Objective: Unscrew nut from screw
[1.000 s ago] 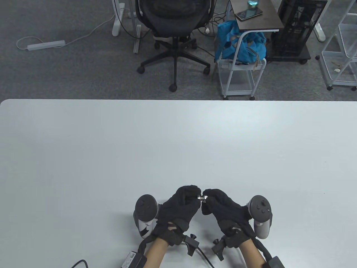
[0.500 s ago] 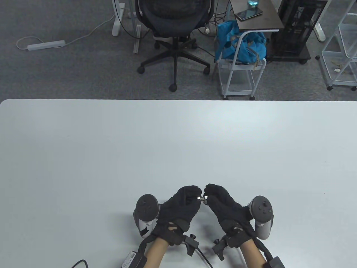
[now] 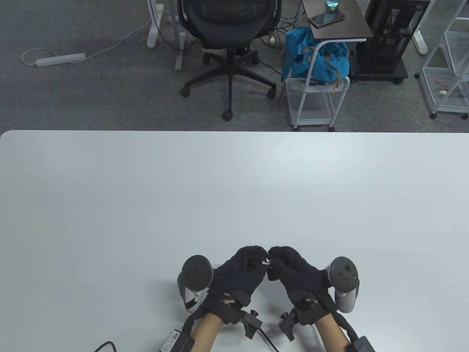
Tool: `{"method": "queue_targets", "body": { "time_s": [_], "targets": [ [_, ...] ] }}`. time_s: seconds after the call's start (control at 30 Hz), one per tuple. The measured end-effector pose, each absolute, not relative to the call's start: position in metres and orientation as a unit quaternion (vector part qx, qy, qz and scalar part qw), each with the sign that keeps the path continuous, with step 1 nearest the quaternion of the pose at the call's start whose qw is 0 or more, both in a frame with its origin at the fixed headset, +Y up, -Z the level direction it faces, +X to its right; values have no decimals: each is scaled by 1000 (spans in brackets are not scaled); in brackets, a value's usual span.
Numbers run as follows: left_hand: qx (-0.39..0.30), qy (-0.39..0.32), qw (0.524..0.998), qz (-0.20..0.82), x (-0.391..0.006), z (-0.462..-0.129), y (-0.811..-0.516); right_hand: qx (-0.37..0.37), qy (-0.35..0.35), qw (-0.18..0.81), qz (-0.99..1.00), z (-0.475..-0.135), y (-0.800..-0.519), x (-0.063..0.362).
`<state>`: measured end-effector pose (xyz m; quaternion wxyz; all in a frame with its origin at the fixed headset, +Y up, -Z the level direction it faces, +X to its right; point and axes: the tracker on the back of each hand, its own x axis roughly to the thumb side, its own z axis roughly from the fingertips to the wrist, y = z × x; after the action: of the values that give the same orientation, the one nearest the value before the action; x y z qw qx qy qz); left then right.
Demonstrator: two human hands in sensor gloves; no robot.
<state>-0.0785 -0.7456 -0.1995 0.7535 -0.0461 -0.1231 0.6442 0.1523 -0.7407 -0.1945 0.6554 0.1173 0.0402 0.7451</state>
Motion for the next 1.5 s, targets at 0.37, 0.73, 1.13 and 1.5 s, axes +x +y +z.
{"method": "queue_targets", "body": {
  "time_s": [0.37,0.73,1.13,1.5],
  "targets": [
    [-32,-119,738,664,-80,-199,-745,98,49,654,749,-194,-747,152],
    [-45,-129,748,650,-78,-200,-747,108,33,651,751,-194,-742,151],
    [-34,-114,738,664,-81,-199,-748,120,60,664,735,-194,-743,152],
    [-28,-122,744,657,-79,-198,-746,113,66,663,737,-195,-743,151]
  ]
}}
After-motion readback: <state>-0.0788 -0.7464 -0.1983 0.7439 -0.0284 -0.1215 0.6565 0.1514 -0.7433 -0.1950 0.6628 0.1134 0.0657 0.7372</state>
